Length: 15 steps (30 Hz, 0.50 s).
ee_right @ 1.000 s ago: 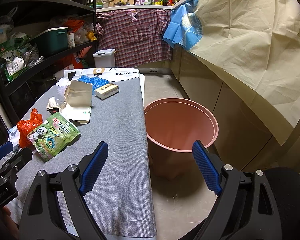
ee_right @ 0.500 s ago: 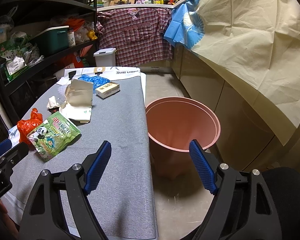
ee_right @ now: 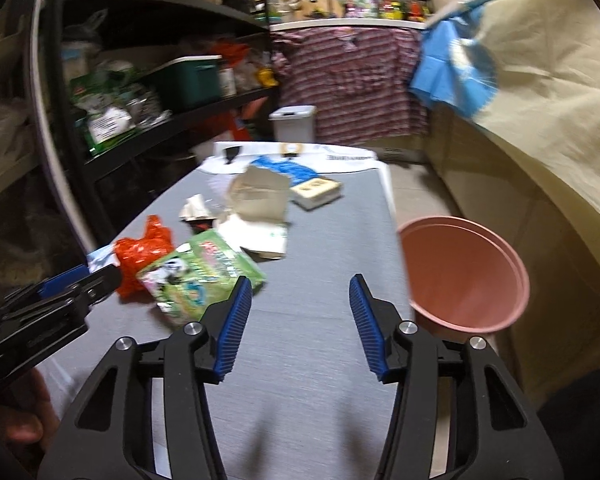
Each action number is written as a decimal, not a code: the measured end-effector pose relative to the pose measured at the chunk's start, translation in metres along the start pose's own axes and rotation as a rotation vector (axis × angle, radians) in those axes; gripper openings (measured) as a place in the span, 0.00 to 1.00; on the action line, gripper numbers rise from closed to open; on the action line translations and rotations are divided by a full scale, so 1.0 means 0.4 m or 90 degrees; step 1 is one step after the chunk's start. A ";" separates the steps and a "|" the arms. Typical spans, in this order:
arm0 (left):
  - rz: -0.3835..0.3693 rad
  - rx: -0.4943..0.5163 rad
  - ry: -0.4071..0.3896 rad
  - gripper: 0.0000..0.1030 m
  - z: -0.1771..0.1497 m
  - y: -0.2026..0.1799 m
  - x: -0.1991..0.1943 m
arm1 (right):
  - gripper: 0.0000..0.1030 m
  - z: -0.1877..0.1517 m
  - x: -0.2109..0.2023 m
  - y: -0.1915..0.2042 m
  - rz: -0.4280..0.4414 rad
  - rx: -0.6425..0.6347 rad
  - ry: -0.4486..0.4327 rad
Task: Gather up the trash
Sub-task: 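Grasp the white face mask with the left tool while the right tool grasps the green snack packet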
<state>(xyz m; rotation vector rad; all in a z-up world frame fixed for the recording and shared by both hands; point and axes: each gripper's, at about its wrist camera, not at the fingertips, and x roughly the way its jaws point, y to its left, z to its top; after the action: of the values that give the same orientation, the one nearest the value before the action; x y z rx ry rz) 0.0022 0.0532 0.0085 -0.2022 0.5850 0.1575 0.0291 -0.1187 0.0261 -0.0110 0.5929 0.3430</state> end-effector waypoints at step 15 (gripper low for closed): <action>0.137 -0.066 0.019 0.45 0.022 0.171 0.059 | 0.47 -0.003 0.143 0.206 0.092 -0.101 0.045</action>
<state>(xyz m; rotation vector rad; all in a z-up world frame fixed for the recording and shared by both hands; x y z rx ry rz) 0.0123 0.1237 -0.0073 -0.2430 0.6288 0.3946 0.0462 -0.0231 0.0008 -0.1331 0.6365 0.5310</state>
